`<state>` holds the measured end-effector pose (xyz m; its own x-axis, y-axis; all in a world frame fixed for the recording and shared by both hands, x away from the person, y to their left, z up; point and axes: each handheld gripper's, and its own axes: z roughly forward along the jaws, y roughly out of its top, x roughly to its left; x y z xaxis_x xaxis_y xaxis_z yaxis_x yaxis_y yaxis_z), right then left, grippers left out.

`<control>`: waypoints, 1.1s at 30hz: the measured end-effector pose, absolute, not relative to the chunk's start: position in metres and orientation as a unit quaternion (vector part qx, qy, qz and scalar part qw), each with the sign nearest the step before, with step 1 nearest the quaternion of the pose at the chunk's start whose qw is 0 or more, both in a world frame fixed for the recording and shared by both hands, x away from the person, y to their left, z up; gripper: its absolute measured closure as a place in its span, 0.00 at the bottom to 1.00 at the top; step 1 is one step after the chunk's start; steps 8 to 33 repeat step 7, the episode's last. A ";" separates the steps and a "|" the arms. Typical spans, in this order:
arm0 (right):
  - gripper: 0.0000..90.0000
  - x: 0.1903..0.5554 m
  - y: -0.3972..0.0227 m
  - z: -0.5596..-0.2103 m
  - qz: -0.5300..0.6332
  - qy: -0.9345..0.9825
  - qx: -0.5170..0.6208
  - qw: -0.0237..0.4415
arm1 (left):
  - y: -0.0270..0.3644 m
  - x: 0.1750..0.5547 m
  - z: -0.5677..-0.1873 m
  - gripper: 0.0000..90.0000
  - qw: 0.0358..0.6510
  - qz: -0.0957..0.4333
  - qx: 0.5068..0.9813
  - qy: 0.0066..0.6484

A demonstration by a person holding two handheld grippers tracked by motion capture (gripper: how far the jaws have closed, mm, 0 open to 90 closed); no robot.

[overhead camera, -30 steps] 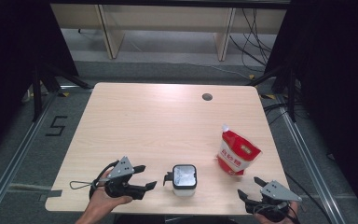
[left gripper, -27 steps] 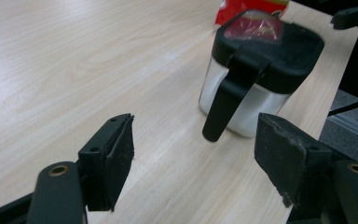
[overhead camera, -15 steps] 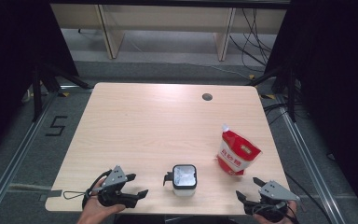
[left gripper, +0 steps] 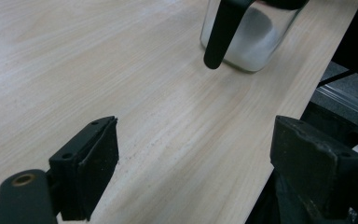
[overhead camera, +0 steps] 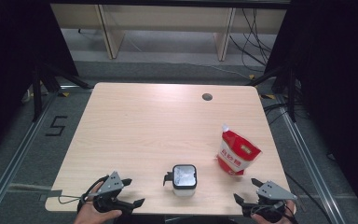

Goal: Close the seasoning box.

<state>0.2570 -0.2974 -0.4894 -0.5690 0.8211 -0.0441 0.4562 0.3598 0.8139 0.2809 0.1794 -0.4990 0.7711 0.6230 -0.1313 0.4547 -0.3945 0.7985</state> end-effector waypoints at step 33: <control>0.18 0.259 -0.300 -0.492 0.387 0.800 0.407 0.209 | 0.182 0.283 -0.501 0.17 0.422 0.094 0.845 0.315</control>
